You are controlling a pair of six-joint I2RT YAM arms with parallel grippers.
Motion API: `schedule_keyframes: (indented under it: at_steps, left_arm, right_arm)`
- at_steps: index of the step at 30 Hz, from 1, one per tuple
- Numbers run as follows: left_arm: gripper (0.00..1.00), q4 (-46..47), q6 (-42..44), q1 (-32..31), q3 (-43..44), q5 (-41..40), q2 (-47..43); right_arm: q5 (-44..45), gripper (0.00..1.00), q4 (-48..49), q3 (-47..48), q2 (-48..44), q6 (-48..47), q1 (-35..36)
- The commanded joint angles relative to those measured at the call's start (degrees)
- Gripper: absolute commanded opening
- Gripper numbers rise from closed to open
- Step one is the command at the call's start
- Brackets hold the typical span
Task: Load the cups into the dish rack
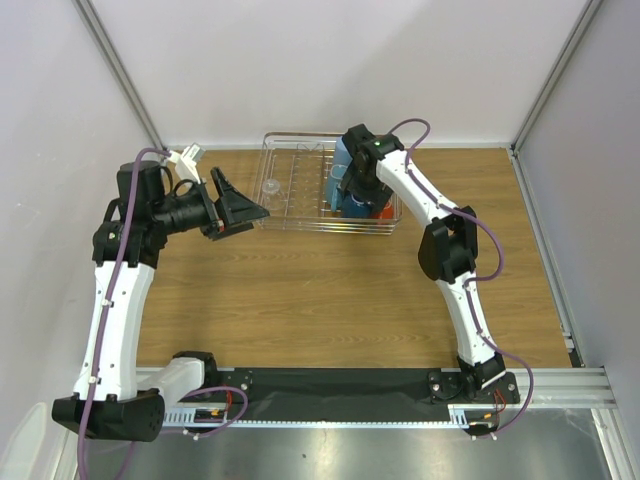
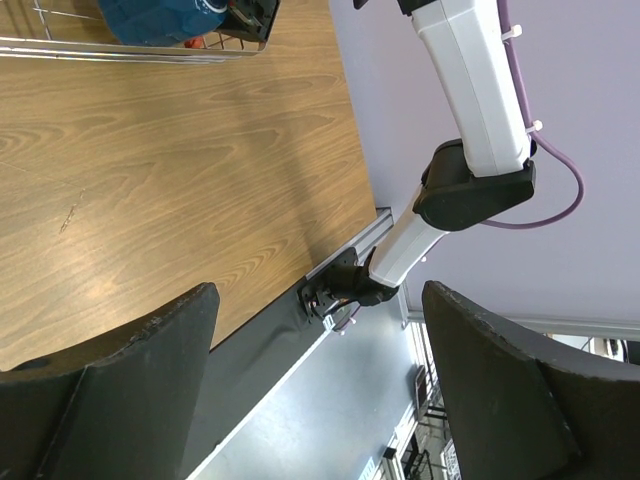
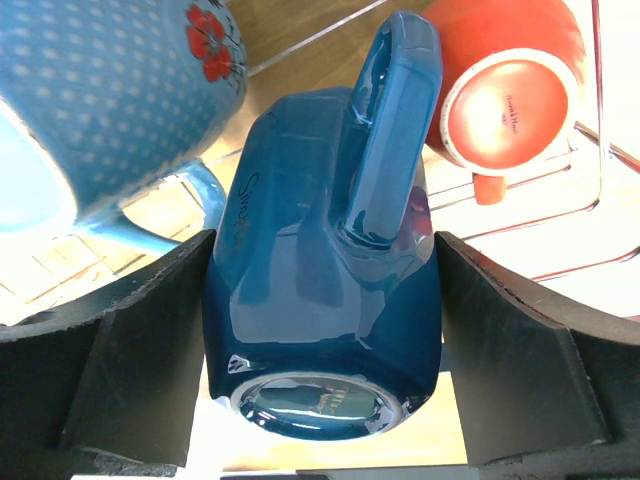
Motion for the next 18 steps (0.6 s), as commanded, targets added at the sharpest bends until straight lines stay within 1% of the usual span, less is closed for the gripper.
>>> schedule_keyframes:
  at_steps: [1,9,13,18]
  left_arm:
    - [0.89,1.69,0.42,0.64,0.80,1.64,-0.15]
    - [0.89,0.81,0.95,0.73,1.32,1.37,-0.50]
    - [0.89,0.37,1.22,0.73,1.50,1.11,-0.50]
    - [0.89,0.28,1.22,0.73,1.59,1.11,-0.41]
  right_arm:
    - [0.29,0.00,-1.15,2.60,-2.48,-0.18,0.45]
    - [-0.41,0.01,-0.18,2.24,-0.81,0.26,0.54]
    - [-0.41,0.08,0.26,1.98,-0.02,0.17,0.28]
    - [-0.41,0.13,1.75,0.23,-0.28,0.08,-0.16]
